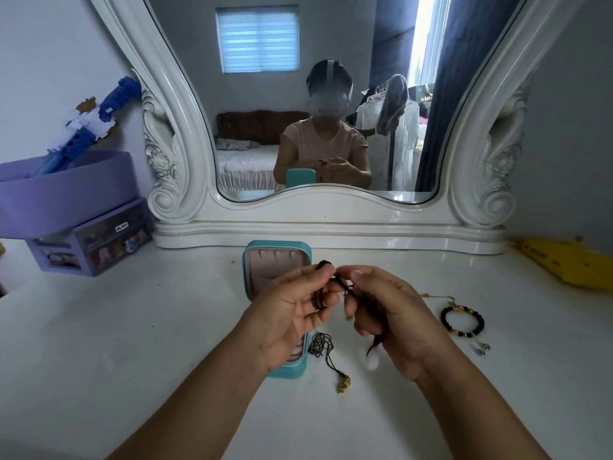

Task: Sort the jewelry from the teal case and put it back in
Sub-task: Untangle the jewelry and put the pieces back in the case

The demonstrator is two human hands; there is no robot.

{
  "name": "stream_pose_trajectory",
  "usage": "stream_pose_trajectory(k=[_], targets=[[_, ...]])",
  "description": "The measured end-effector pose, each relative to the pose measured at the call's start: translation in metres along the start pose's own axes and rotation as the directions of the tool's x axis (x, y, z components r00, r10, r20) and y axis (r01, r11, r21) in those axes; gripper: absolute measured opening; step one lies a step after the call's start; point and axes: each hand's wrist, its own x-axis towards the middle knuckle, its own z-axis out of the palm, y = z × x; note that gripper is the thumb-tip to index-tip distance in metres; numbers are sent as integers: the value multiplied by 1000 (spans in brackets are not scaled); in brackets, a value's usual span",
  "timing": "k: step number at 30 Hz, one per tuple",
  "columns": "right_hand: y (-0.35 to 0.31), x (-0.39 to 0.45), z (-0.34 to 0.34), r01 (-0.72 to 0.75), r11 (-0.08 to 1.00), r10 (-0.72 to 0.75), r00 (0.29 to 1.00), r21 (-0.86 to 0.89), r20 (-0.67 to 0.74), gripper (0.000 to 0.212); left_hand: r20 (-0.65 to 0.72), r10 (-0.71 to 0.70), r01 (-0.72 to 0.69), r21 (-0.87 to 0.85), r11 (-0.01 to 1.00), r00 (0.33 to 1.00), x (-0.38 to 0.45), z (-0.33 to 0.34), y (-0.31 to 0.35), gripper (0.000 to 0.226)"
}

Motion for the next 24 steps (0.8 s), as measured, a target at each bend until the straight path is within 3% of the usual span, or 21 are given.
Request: stream_pose_trajectory(k=[3,8,12,14,18,20,22,24], targets=[[-2,0,5,52,997,-51,998,-52,30,13,3,35,-35,80,996,999,-1,2,-3,23],[-2,0,4,64,993,-71,995,-103,-66,19,-129,159,-125,241,962,979,-1,2,-5,8],[2,0,6,97,990,-108,988,-98,-112,14,-195,299,-156,529,834,934,0,2,-6,12],[5,0,10,88,994,-93,991,-57,-100,17,-174,319,-168,574,802,932,-1,7,-7,12],[6,1,10,8,993,-6,1000,114,-15,17,-176,308,-178,519,836,935,1,13,-6,12],[5,4,8,9,984,-4,1000,178,-27,11,-180,168,-116,268,956,969,4,12,-5,11],[3,6,7,11,974,1,999,226,-54,10,-50,7,-9,-49,999,999,2,13,-4,5],[3,6,9,25,974,-6,996,223,-87,15,31,-24,26,-83,996,999,1,13,-7,8]])
